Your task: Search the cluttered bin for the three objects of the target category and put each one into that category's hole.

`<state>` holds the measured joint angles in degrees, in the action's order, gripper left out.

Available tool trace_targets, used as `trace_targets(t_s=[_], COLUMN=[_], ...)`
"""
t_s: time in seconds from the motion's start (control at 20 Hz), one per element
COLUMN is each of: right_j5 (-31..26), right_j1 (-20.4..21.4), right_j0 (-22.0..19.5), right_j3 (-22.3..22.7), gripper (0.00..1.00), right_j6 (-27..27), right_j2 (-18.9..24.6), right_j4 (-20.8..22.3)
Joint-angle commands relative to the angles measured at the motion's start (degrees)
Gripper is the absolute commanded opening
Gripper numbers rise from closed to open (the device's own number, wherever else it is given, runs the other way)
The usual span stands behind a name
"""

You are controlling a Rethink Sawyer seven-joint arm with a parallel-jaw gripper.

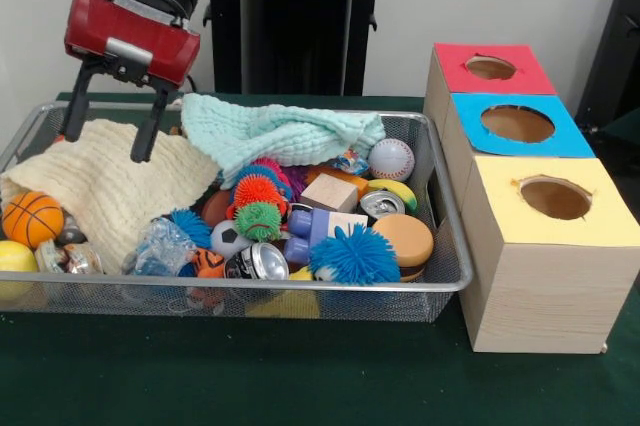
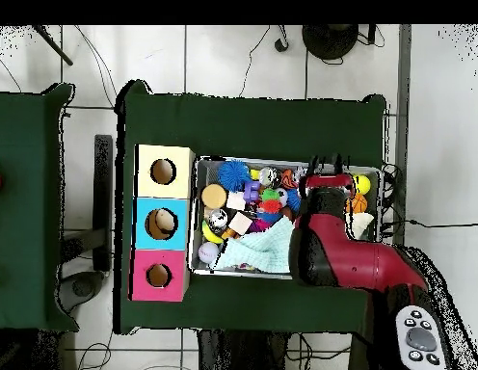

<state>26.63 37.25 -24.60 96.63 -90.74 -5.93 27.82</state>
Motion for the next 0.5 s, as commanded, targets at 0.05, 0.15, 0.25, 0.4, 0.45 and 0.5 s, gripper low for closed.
trace_targets(t_s=[0.05,0.15,0.25,0.4,0.45,0.5], right_j5=[5.8,6.8,7.6,7.2,7.3,7.5], right_j1=[-1.2,-1.5,-2.0,-2.4,-2.6,-2.8], right_j0=[-3.9,-4.7,-5.8,-7.3,-7.4,-7.6], right_j3=[2.6,2.6,2.4,2.0,1.8,1.5], gripper=[1.00,1.00,1.00,1.00,1.00,1.00], right_j6=[-17.4,-17.7,-18.1,-18.9,-18.9,-18.9], right_j2=[12.7,13.9,15.3,17.2,17.6,17.8], right_j4=[6.0,6.7,7.9,9.8,9.9,10.3])
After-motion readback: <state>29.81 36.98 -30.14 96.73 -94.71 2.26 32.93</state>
